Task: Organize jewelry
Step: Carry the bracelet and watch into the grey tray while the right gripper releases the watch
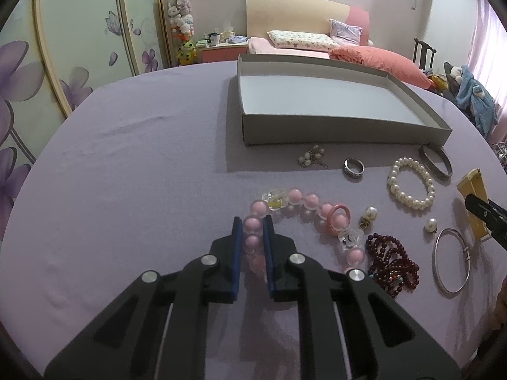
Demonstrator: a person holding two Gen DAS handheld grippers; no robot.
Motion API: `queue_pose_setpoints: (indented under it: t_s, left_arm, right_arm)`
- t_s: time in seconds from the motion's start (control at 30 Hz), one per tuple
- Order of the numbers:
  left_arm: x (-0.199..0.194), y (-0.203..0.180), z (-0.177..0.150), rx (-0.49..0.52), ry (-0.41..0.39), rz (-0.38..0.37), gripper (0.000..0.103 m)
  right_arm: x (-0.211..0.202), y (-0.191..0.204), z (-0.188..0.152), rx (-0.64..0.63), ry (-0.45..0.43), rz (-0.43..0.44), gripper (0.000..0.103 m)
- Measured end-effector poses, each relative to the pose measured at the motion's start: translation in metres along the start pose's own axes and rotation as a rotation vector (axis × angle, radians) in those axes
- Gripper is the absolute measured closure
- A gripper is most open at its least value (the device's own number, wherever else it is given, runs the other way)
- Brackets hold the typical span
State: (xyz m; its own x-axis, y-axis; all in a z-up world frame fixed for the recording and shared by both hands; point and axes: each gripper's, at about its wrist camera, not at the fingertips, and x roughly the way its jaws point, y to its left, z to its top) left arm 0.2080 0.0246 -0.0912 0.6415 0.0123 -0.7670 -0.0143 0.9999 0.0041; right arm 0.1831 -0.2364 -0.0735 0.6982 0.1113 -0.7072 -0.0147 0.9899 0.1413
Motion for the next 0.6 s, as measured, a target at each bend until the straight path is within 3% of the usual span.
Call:
queue_pose_setpoints:
  t_s: [0.6]
  left_arm:
    - [-0.051,-0.001,0.009,-0.01,-0.196,-0.084,0.089]
  right_arm:
    - [-0.01,0.004,0.004,-0.019,-0.048,0.012,0.064]
